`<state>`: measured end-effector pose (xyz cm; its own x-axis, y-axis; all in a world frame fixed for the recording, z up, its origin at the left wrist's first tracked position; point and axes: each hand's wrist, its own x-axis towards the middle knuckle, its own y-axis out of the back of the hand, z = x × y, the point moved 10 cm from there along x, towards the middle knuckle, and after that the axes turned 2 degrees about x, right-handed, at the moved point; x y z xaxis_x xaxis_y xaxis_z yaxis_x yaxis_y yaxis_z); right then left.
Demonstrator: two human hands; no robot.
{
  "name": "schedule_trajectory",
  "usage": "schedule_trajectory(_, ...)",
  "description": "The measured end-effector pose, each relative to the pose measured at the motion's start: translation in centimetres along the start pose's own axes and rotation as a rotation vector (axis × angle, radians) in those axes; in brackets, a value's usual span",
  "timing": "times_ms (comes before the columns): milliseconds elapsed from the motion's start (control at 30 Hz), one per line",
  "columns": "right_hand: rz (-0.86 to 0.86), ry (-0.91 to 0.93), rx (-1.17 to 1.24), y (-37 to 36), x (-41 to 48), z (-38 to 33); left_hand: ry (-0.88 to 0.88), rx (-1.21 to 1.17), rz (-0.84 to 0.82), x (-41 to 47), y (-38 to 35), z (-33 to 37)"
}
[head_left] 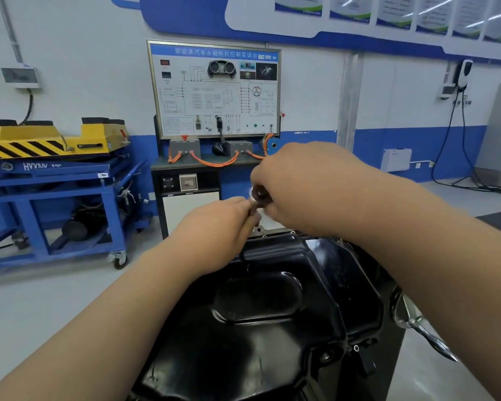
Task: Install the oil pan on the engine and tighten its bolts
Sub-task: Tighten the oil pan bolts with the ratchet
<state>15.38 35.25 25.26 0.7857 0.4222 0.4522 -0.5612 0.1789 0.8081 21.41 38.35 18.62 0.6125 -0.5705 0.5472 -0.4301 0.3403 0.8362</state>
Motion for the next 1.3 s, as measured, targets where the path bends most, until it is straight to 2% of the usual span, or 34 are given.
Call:
schedule_trajectory(67, -0.009, 0.140, -0.064, -0.5, 0.2, -0.8, -0.015, -0.069, 0.014, -0.1, 0.1, 0.0)
schedule_trajectory(100, -0.006, 0.146, -0.044, -0.9, 0.3, -0.8, -0.007, -0.124, -0.003, -0.3, 0.0, -0.1)
schedule_trajectory(167, -0.003, 0.058, 0.095, -1.6, 0.3, -0.5, 0.020, -0.292, -0.030, -0.3, 0.0, -0.6)
schedule_trajectory(233, -0.026, -0.097, 0.357, -3.0, 0.0, 0.1, 0.057, -0.411, -0.018, -0.6, 0.3, -1.6)
schedule_trajectory(300, 0.030, -0.177, 0.441, -2.9, -0.2, 0.9, 0.242, -0.530, 0.044, -0.5, 0.0, -4.9)
schedule_trajectory(400, 0.258, -0.295, 0.547, 0.2, -0.3, 4.6, 0.651, -0.828, 0.114, -1.4, -1.9, -10.6)
schedule_trajectory(467, 0.450, -0.366, 0.592, 1.8, -0.5, 7.2, 0.811, -1.054, 0.119, -2.2, -3.7, -12.0)
schedule_trajectory(533, 0.563, -0.435, 0.686, 1.2, -0.4, 8.6, 0.898, -1.180, 0.159, -2.6, -4.5, -12.6)
schedule_trajectory(600, 0.610, -0.545, 0.966, -2.0, 0.4, 9.6, 0.925, -1.194, 0.163, -2.9, -4.7, -12.8)
schedule_trajectory(633, 0.610, -0.640, 1.205, -4.7, 0.7, 10.1, 0.924, -1.200, 0.140, -2.9, -5.0, -12.7)
schedule_trajectory(733, 0.440, -1.010, 2.154, -14.8, 2.0, 7.7, 0.926, -1.252, 0.070, -3.0, -5.7, -12.0)
schedule_trajectory(800, 0.353, -1.129, 2.489, -18.2, 2.3, 5.3, 0.924, -1.263, 0.038, -3.0, -5.9, -11.8)
schedule_trajectory(833, 0.330, -1.159, 2.535, -19.0, 2.4, 4.8, 0.920, -1.267, 0.019, -3.0, -6.1, -11.7)
schedule_trajectory(900, 0.345, -1.178, 2.443, -19.4, 2.1, 5.3, 0.899, -1.252, -0.043, -3.0, -6.5, -11.4)
schedule_trajectory(1000, 0.388, -1.151, 2.305, -18.9, 1.7, 5.9, 0.824, -0.986, -0.136, -2.8, -6.2, -11.2)
schedule_trajectory(1100, 0.392, -1.093, 2.269, -18.3, 1.5, 5.7, 0.778, -0.713, -0.109, -2.6, -4.9, -11.5)
schedule_trajectory(1300, 0.392, -1.004, 2.163, -17.3, 1.1, 5.6, 0.678, -0.408, -0.090, -2.3, -3.8, -10.6)
